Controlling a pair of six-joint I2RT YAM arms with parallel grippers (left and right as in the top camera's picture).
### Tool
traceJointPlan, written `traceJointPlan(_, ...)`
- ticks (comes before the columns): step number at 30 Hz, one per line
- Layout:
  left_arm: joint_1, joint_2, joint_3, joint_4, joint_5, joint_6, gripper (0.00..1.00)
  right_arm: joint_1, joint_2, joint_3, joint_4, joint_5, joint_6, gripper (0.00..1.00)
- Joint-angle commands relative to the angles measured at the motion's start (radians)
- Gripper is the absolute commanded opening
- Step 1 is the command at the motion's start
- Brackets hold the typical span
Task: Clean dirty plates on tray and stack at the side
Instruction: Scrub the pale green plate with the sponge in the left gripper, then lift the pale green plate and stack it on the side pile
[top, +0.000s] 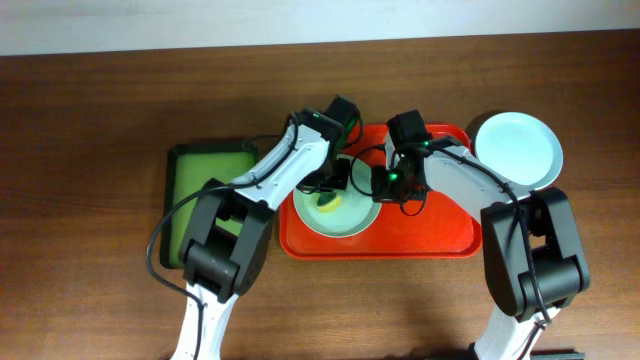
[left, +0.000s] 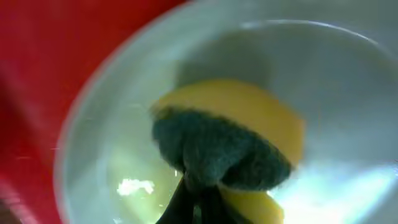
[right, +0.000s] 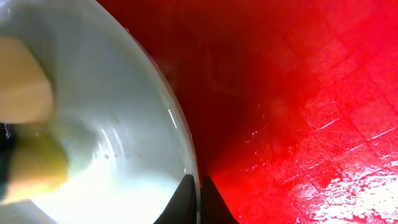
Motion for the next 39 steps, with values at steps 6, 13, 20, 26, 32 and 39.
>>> traceJointPlan(6, 0.006, -0.027, 0.070, -0.108, -0.491, -0.115, 0.00, -0.006, 0.005, 0.016, 0.004, 0.052, 0.000, 0.04)
traceJointPlan(13, 0.167, -0.352, 0.092, -0.139, -0.337, -0.118, 0.00, 0.040, -0.103, 0.260, -0.255, 0.338, -0.079, 0.04)
traceJointPlan(20, 0.361, -0.362, 0.026, -0.166, -0.295, -0.118, 0.00, 0.431, -0.123, 0.494, -0.497, 1.379, -0.079, 0.04)
traceJointPlan(26, 0.364, -0.362, 0.024, -0.156, -0.260, -0.118, 0.00, 0.581, -0.123, 0.494, -0.503, 1.757, -0.254, 0.04)
traceJointPlan(32, 0.364, -0.362, 0.024, -0.155, -0.259, -0.118, 0.00, 0.523, -0.123, 0.481, -0.504, 1.183, -0.273, 0.04)
traceJointPlan(39, 0.364, -0.362, 0.024, -0.155, -0.259, -0.118, 0.00, -0.159, -0.111, 0.418, -0.347, -0.127, -0.456, 0.04)
